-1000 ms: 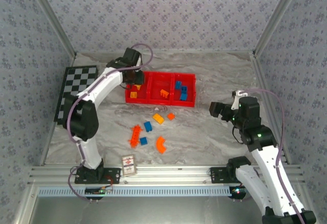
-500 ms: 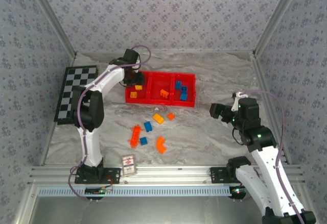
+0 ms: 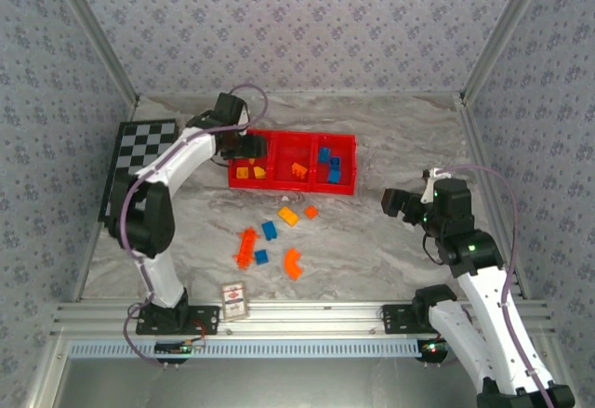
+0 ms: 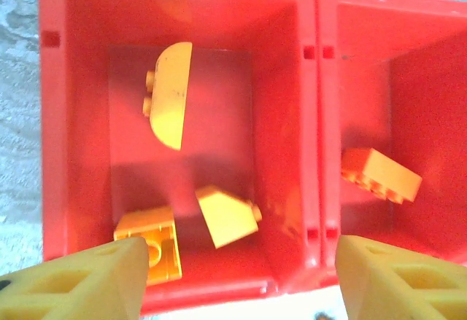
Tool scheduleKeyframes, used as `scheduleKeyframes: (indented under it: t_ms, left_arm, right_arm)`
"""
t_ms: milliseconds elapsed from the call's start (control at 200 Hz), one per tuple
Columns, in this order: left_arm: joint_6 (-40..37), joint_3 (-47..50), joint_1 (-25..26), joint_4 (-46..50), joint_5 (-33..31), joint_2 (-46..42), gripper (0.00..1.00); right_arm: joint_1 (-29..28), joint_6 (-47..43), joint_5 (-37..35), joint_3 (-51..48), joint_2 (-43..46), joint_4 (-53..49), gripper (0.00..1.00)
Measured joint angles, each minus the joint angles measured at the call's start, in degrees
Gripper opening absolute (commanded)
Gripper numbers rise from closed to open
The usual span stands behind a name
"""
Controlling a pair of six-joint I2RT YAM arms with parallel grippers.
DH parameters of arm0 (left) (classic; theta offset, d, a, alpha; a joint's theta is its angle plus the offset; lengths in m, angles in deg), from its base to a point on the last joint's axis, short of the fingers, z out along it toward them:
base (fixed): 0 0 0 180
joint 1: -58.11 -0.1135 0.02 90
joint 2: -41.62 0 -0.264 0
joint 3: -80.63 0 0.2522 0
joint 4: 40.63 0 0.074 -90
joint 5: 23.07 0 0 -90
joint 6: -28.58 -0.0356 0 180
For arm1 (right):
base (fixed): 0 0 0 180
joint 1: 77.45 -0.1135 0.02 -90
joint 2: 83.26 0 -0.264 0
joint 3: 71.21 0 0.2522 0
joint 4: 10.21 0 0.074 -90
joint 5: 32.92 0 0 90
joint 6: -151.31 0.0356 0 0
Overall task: Sort the legos into containers by color
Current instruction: Place the lego in the container, then pick up the lego from the center of the table.
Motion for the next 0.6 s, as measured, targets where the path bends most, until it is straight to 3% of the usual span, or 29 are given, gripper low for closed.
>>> scheduleKeyframes:
  t_ms: [275, 465, 600]
  left_arm:
    - [6.4, 15.1, 9.0, 0.2, -6.0, -15.5, 0.84]
    - [20.2, 27.5, 14.9, 0.7, -11.7, -23.2, 0.84]
    - [29.4, 31.2, 19.8, 1.9, -16.7, -26.5, 0.84]
  right_arm:
    - [0.1, 0.3, 0.0, -2.0, 0.4, -1.3, 1.0]
    - [0.1, 0.5, 0.0, -3.0, 0.4, -1.4, 1.0]
    - [0.1, 0.5, 0.0, -3.3, 0.4, -1.6, 1.0]
